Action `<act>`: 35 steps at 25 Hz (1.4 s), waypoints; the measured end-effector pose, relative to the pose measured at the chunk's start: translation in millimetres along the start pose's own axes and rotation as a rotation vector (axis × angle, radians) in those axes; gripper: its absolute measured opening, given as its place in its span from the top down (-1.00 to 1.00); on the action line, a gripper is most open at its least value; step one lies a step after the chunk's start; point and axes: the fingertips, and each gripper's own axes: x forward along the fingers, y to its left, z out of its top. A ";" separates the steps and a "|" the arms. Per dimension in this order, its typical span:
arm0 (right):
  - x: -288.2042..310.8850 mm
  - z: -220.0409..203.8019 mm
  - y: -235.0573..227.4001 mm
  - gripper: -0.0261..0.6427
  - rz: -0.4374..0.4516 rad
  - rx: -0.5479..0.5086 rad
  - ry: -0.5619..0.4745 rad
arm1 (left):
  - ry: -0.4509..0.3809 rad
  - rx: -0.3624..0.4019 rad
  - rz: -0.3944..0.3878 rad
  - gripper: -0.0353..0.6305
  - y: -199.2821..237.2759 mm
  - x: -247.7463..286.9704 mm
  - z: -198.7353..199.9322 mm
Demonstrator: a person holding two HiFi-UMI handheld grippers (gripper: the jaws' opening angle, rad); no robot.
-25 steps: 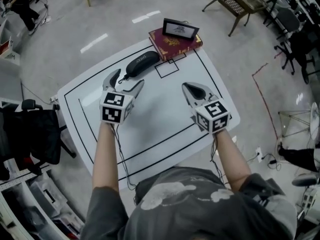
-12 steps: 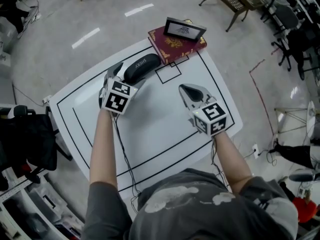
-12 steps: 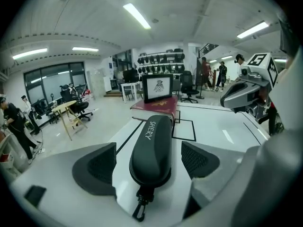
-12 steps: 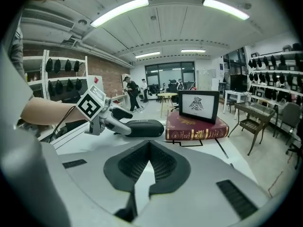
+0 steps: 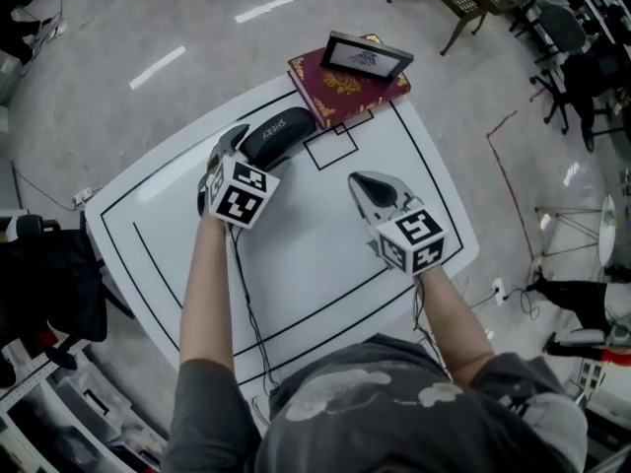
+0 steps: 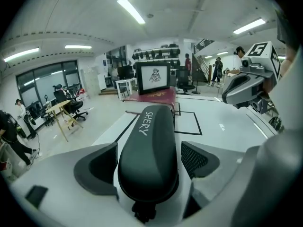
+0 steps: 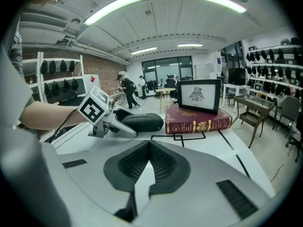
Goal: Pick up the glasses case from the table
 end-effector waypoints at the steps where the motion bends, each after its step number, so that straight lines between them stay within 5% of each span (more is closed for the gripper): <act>1: 1.4 -0.6 0.6 0.92 0.001 0.002 0.000 | 0.001 -0.003 -0.001 -0.35 0.0 1.2 -1.4; 6: 5.5 -1.9 4.4 0.92 0.010 0.002 0.003 | -0.003 -0.026 -0.004 -0.18 1.3 4.5 -5.7; 21: -39.8 10.8 14.9 0.92 0.010 -0.010 -0.060 | -0.098 -0.104 0.082 -0.12 -13.5 -56.9 25.9; 35: -130.9 1.4 46.2 0.92 0.027 -0.029 -0.151 | -0.203 -0.112 0.134 -0.12 -96.8 -150.3 56.8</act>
